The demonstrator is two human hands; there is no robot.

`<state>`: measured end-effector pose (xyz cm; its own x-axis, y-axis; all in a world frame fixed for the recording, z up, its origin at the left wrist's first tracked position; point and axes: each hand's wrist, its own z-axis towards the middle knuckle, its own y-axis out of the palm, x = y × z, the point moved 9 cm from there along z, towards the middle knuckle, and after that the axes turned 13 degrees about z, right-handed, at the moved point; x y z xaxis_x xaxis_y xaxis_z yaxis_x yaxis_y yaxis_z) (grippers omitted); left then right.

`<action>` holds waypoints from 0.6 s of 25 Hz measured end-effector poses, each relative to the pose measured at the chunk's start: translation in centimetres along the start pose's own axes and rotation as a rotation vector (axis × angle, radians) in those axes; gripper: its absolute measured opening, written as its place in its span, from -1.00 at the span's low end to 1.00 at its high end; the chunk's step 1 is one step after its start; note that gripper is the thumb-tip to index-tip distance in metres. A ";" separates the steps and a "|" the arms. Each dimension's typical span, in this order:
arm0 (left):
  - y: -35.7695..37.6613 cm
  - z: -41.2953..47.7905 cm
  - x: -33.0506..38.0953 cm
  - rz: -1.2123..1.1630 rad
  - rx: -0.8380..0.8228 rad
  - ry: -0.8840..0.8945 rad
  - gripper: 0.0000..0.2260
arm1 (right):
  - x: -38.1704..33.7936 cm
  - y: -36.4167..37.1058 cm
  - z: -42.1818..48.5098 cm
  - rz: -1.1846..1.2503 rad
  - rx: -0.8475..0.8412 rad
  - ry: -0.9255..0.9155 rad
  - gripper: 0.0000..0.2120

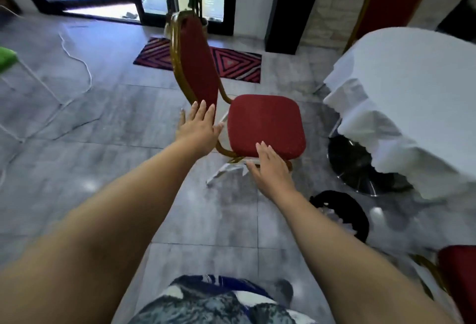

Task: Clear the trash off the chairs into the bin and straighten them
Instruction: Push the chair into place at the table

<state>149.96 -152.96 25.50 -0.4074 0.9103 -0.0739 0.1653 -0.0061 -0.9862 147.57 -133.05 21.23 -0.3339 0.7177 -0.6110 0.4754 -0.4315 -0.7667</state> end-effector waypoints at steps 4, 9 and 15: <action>-0.9 3.7 -6.8 -0.003 0.025 -0.051 -0.43 | -6.4 3.1 3.7 -0.001 -0.017 -0.046 -0.38; -1.7 9.7 -12.1 -0.043 0.061 -0.077 -0.46 | -12.2 5.5 11.0 0.023 0.013 -0.137 -0.39; -3.5 18.6 -19.5 -0.052 0.060 -0.119 -0.48 | -18.9 6.9 21.4 0.043 0.062 -0.224 -0.38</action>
<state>140.58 -178.40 27.63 -0.5183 0.8544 -0.0364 0.0890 0.0115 -0.9960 139.76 -161.29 23.22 -0.4897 0.5617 -0.6668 0.4450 -0.4967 -0.7452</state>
